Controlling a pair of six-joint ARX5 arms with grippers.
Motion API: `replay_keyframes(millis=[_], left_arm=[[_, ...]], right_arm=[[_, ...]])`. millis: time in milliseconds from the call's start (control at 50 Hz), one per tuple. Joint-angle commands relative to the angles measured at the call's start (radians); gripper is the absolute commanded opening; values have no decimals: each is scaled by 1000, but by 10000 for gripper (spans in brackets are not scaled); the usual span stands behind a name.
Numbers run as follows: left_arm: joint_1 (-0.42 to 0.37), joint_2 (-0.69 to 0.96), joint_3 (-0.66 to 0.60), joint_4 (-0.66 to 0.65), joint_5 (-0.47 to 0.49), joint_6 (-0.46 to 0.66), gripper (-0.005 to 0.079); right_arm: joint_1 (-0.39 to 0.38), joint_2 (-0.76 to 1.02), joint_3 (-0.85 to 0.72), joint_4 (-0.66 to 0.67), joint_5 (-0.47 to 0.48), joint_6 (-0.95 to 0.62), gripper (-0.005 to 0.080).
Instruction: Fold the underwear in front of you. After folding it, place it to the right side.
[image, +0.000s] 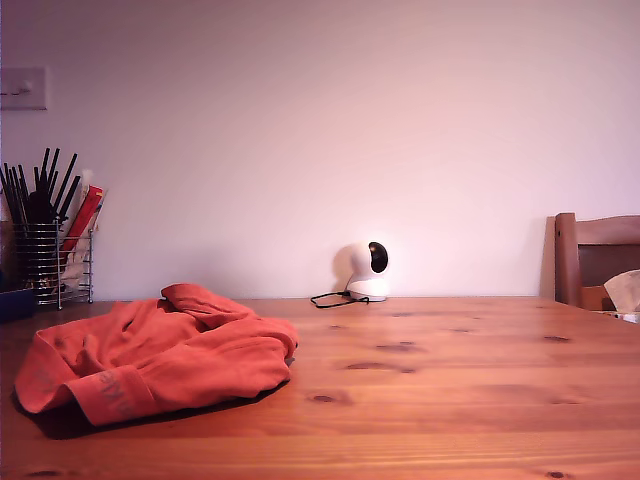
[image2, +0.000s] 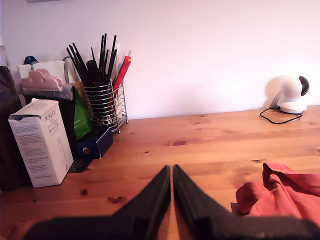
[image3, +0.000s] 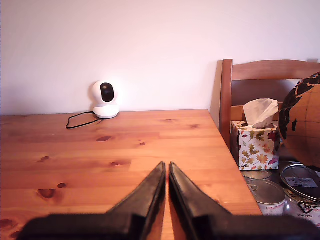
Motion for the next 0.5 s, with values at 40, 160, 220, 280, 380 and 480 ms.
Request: replay_keyframes(millis=[40,160,220,280,380,480], left_arm=[[130,-10,-45,-199,205,26,-19],[129,-10,-45,-195,205,27,-19],[129,-10,-45,-195,205,27,-19],[129,-10,-45,-197,205,26,-19],[129,-10,-45,-196,205,26,-19],[127,-10,-45,-153,209,-19,-19]], right_arm=[[14,-6,-14,-153,-42,31,-12],[14,-6,-14,-153,-42,31,-12],[14,-6,-14,-153,-42,31,-12],[14,-6,-14,-153,-42,31,-12],[14,-6,-14,-146,-48,32,-12],[14,-6,-13,-71,-90,78,-12]])
